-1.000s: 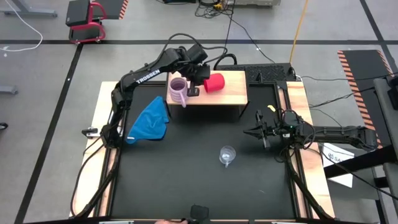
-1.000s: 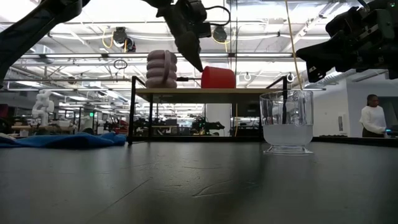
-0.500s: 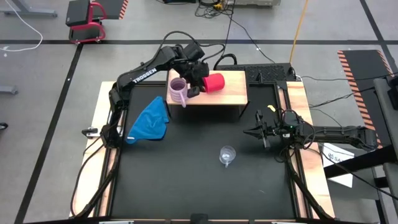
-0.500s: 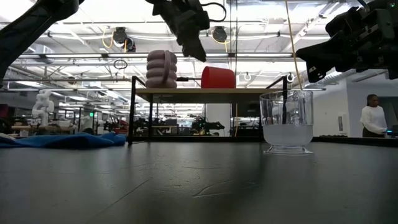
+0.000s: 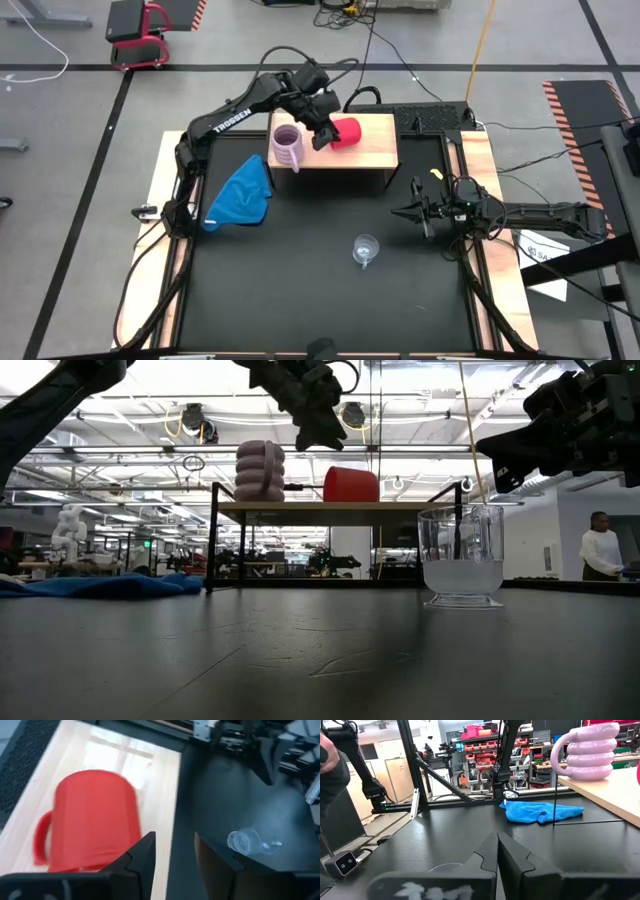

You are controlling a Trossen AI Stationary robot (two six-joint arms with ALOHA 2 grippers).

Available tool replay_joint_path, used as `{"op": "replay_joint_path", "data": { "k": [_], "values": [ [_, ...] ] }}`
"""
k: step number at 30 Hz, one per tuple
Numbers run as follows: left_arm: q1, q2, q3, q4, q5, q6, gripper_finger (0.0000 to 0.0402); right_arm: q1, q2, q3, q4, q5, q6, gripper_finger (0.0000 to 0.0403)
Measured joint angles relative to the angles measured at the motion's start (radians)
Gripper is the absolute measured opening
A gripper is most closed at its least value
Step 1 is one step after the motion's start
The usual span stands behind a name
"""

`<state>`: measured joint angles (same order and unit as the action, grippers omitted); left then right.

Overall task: Stack small to large cups/mugs on shelf
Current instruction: Put the red mug on the shelf

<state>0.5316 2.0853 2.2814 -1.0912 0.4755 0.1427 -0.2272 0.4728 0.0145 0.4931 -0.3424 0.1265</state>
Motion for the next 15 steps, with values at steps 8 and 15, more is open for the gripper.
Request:
{"op": "replay_joint_path", "data": {
  "k": [8,15],
  "values": [
    [0.021,0.000,0.000,-0.008,-0.054,-0.099,0.0131,0.000,0.000,0.000,0.000,0.000,0.000,0.0000],
    [0.037,0.000,0.000,-0.040,-0.061,-0.097,0.0131,0.000,0.000,0.000,0.004,0.000,0.000,0.0000]
  ]
}}
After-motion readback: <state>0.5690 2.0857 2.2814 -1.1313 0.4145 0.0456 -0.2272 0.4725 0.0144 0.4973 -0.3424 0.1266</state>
